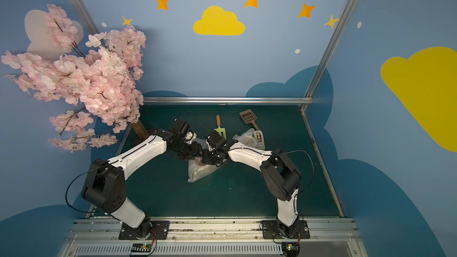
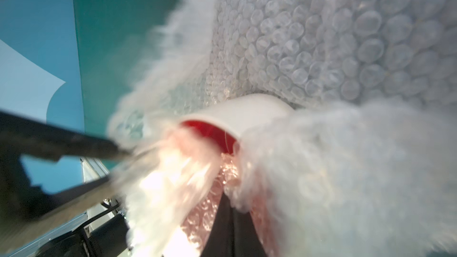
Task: Wrap mugs in bubble wrap
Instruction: Wrap the mug in bubble wrap.
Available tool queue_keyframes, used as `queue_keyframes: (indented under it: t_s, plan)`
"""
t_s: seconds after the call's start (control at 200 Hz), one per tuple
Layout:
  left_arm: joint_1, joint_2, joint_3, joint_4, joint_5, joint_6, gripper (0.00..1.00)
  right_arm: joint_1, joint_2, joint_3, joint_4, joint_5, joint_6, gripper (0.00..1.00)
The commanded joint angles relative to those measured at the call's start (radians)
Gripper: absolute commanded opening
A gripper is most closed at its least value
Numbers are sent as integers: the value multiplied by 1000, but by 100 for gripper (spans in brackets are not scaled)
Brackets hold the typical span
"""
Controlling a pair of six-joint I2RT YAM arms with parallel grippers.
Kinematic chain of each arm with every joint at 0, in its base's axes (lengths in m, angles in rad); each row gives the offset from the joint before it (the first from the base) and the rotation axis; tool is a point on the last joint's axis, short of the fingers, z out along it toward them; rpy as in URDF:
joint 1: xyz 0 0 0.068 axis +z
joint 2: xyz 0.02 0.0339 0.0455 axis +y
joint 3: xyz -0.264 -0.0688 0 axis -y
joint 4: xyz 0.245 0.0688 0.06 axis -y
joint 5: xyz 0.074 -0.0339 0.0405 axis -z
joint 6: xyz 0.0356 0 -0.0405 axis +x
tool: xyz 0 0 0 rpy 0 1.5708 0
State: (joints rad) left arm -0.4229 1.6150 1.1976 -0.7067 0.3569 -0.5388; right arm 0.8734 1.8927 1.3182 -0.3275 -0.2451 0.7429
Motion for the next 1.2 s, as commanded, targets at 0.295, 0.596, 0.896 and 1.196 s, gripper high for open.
queue_keyframes:
  t_s: [0.295,0.596,0.896,1.196]
  plan:
    - [22,38,-60,126,150,-42,46,-30,23,-64,83,-49,56,0]
    - [23,84,-73,168,122,-107,20,-33,-69,-153,199,-47,40,13]
    - [24,181,7,50,107,-75,10,-29,-149,-207,261,-40,-33,40]
    - [21,203,24,-31,75,-16,8,-21,-156,-205,304,-102,-90,41]
